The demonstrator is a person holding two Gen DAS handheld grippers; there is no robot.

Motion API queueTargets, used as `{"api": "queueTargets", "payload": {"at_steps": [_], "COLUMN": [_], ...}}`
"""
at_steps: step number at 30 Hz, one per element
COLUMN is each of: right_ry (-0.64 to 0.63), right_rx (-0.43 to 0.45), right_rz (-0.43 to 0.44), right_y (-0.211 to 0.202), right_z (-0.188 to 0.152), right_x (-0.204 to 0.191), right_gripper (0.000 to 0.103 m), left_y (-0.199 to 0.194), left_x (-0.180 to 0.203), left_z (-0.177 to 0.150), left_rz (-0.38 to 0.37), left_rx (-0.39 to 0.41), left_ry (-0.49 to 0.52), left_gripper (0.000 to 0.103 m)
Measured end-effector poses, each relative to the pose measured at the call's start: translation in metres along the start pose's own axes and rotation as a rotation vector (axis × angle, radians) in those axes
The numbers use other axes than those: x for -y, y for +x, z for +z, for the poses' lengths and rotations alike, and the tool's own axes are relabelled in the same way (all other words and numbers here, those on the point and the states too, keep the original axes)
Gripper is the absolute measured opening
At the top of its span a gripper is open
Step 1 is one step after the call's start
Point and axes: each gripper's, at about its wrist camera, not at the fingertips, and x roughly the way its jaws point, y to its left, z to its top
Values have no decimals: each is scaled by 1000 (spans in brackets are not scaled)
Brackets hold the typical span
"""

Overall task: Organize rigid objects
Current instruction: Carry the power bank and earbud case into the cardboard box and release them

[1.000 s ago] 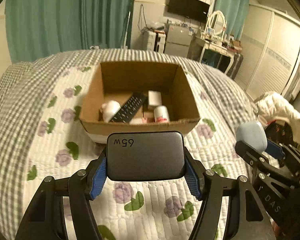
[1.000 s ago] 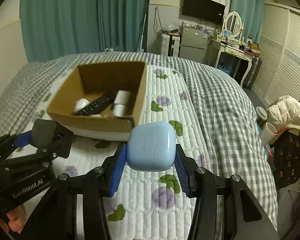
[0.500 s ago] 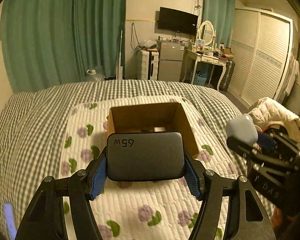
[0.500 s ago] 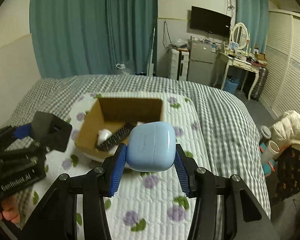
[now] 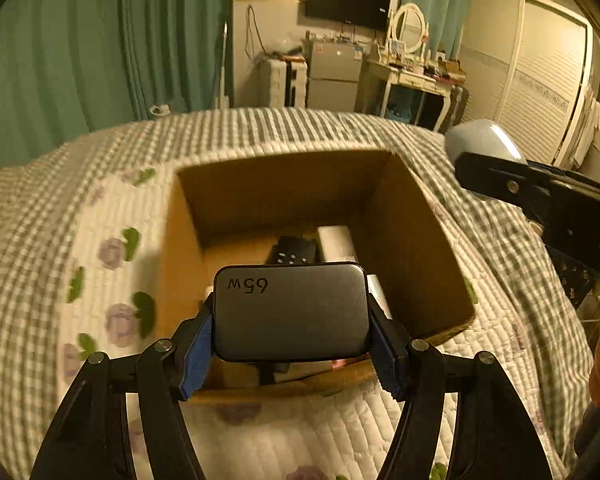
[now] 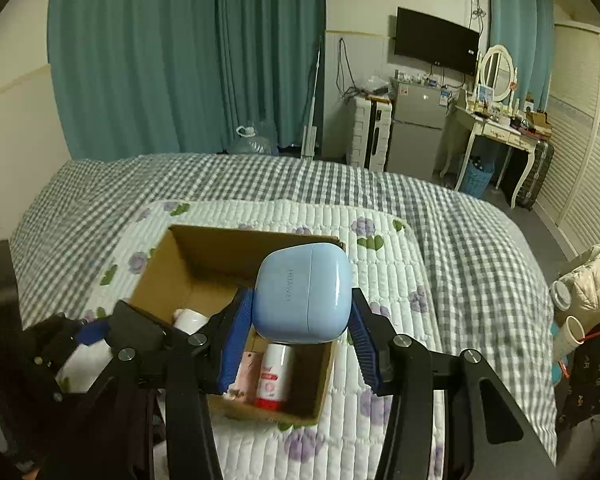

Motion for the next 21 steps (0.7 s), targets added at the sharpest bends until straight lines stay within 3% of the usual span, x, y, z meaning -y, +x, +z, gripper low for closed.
{"api": "queueTargets", "payload": {"at_steps": [9,21], "right_ry": [9,13], "right_rx": [-48,-32], "right_rz": [15,19], "right_y": [45,26], "right_z": [-11,-3], "right_x": [10,14], "right_gripper": [47,47], "left_y": [30,-24], "left_x": [8,-23], "left_z": [-7,23], "left_rz": [-29,53], "left_rx": [-30,72], "left_ry": [7,-49], "left_gripper": [69,70]}}
